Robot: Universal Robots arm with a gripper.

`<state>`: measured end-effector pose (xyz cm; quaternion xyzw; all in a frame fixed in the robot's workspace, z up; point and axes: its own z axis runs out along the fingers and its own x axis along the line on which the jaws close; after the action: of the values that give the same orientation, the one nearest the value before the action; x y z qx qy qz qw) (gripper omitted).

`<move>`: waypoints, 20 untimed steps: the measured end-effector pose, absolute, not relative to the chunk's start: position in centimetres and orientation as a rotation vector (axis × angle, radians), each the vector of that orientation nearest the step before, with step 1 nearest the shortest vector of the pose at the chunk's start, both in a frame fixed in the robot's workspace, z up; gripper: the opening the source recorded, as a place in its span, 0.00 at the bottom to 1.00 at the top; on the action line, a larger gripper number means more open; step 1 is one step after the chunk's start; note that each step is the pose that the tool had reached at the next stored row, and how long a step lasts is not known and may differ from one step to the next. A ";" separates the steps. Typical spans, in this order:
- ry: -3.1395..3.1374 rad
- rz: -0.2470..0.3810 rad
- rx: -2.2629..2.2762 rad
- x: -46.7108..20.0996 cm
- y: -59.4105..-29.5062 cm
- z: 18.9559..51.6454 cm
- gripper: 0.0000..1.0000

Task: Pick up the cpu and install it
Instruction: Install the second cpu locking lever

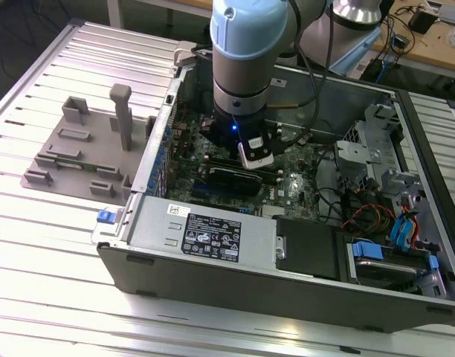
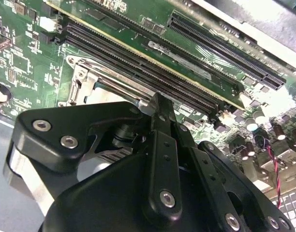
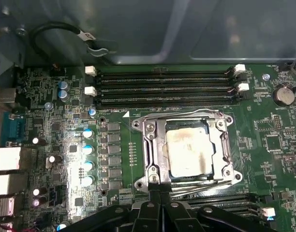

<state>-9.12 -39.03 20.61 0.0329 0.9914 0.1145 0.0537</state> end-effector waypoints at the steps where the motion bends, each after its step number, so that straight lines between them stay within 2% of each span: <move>1: 3.012 0.348 0.100 -9.1 -39.1 20.6 0.11; 11: 3.012 0.349 0.100 -9.1 -39.6 20.6 0.11; 20: 2.998 0.386 0.101 -9.7 -39.2 19.9 0.11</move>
<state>-9.73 -39.25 19.93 0.0334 0.9896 0.1274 0.0586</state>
